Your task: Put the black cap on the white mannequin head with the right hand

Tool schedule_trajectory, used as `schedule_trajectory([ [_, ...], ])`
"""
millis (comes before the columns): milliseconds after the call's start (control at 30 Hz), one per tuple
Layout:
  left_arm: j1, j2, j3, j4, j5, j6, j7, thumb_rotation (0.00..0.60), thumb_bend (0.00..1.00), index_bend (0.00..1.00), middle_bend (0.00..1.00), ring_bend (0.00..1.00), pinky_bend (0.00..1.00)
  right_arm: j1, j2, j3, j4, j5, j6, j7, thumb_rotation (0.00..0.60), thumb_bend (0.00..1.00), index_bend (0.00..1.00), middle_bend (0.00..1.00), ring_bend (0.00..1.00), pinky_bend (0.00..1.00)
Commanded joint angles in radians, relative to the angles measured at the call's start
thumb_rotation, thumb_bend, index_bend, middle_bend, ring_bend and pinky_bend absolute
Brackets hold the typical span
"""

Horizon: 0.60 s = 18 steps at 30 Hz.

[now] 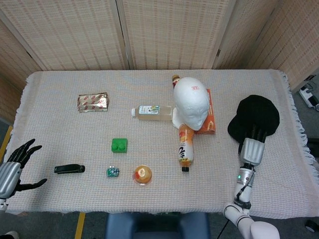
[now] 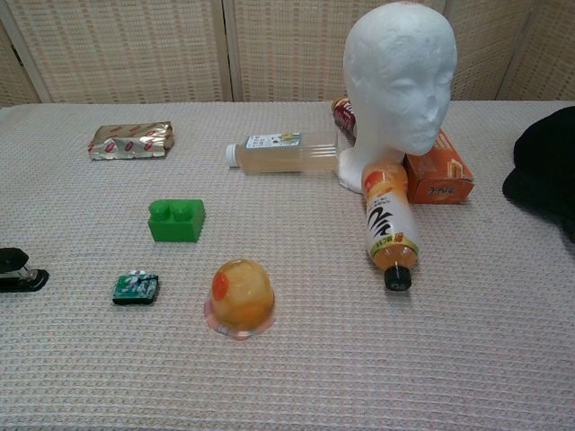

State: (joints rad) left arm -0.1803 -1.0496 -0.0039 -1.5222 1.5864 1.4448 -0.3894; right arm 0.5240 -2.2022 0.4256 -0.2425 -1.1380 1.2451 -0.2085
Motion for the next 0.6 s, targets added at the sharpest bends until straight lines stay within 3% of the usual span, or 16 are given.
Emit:
schedule_trajectory([
  [33,0.002,-0.001,-0.001,-0.001,0.001,0.005,0.001,0.600,0.17,0.18,0.05,0.00,0.14,-0.004,0.006,0.002,0.001,0.004,-0.006,0.008,0.600,0.53,0.46,0.00,0.00,0.00],
  [267,0.008,-0.003,-0.005,0.000,-0.004,0.015,0.010,0.600,0.17,0.18,0.05,0.00,0.14,-0.006,0.030,0.027,-0.023,0.024,0.014,0.066,0.600,0.55,0.54,0.04,0.00,0.00],
  [433,0.013,-0.003,-0.009,-0.001,-0.008,0.026,0.012,0.600,0.17,0.18,0.05,0.00,0.14,-0.001,0.070,0.056,-0.065,0.037,0.068,0.118,0.600,0.49,0.65,0.11,0.00,0.00],
  [600,0.020,-0.003,-0.011,-0.003,-0.008,0.038,0.019,0.600,0.17,0.18,0.05,0.00,0.14,-0.006,0.136,0.076,-0.144,0.042,0.127,0.128,0.600,0.45,0.69,0.13,0.00,0.00],
])
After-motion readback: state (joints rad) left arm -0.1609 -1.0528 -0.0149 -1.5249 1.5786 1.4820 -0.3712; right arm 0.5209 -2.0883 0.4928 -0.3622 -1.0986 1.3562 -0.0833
